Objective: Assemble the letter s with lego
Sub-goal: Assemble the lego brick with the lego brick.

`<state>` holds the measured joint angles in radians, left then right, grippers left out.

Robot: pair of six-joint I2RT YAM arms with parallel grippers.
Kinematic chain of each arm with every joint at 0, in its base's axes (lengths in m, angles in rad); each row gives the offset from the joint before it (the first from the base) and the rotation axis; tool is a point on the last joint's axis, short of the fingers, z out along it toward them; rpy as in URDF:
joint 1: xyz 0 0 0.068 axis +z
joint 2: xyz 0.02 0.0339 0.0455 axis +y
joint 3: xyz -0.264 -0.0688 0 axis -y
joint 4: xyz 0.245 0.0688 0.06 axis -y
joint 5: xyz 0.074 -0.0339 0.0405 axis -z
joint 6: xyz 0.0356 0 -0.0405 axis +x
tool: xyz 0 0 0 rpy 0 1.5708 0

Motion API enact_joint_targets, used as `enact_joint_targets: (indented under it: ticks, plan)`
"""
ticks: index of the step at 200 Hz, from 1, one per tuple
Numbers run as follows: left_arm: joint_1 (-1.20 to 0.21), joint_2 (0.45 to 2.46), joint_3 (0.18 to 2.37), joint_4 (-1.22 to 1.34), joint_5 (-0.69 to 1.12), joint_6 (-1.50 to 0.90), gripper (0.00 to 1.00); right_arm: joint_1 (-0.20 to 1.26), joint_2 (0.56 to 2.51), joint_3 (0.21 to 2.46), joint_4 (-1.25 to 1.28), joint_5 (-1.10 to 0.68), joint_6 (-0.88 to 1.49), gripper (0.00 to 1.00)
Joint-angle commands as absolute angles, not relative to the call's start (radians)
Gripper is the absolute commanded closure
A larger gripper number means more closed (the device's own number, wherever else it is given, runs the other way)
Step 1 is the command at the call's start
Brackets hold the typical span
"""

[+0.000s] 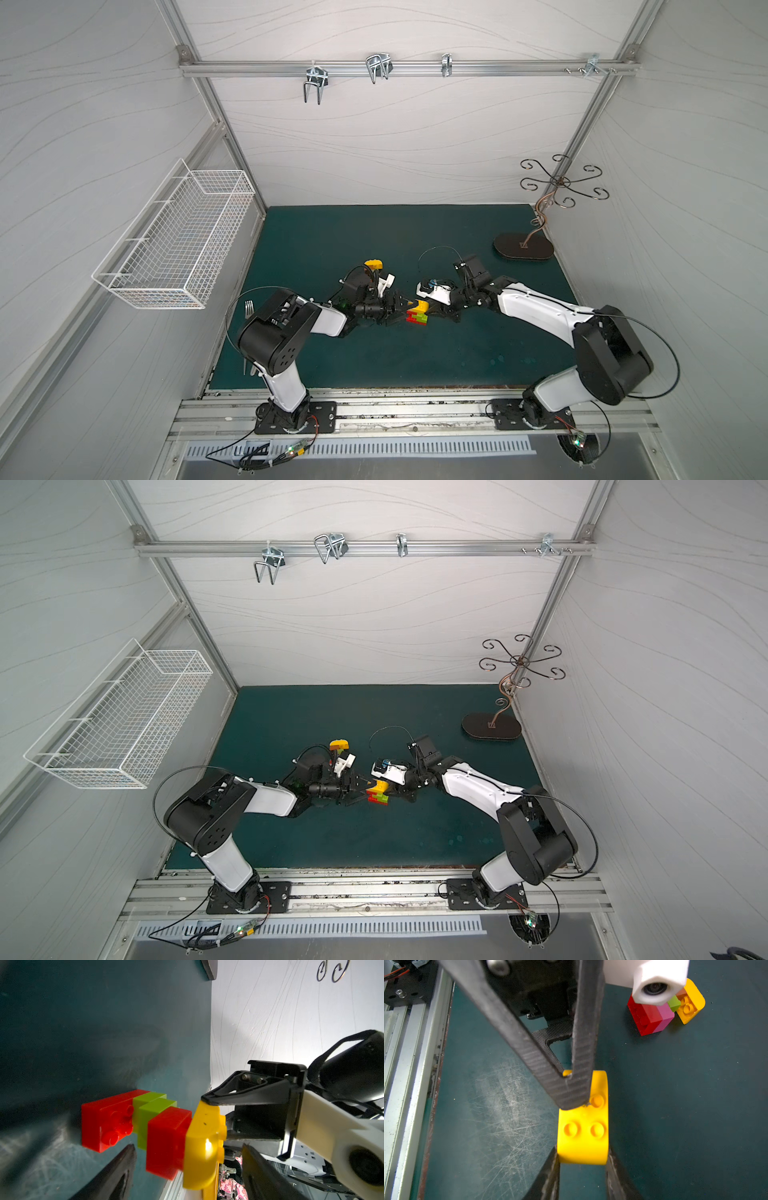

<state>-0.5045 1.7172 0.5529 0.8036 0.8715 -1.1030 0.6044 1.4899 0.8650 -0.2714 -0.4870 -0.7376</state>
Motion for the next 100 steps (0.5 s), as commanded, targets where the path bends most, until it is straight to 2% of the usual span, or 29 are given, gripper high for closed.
enact_joint_targets:
  ticks: [1,100]
  plan:
    - [-0.500,1.694,0.550,0.918,0.893,-1.138,0.18,0.606,1.502,0.876,-0.328,-0.495,-0.753,0.88]
    - [-0.496,1.767,0.534,0.976,0.920,-1.149,0.33,0.607,1.510,0.883,-0.338,-0.497,-0.759,0.89]
